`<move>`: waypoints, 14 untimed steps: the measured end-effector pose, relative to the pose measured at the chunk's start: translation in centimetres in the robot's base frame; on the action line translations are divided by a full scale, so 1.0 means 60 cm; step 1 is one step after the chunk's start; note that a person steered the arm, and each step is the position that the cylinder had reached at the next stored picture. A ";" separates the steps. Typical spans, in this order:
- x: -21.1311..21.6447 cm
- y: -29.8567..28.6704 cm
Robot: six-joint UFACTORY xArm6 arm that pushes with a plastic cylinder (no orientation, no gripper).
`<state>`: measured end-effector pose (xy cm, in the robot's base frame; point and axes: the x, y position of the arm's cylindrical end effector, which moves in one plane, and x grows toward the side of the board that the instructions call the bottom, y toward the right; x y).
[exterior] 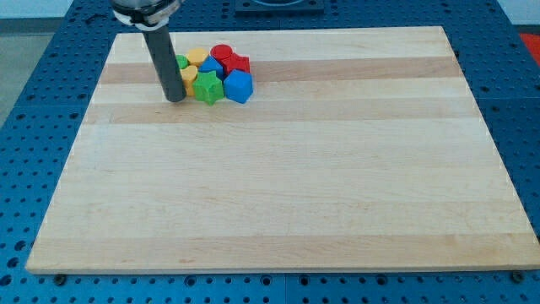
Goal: Move green star along with blue cube towards top right
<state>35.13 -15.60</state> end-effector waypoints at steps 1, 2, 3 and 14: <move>0.000 0.060; -0.010 0.126; -0.016 0.198; -0.084 0.352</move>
<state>30.11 5.51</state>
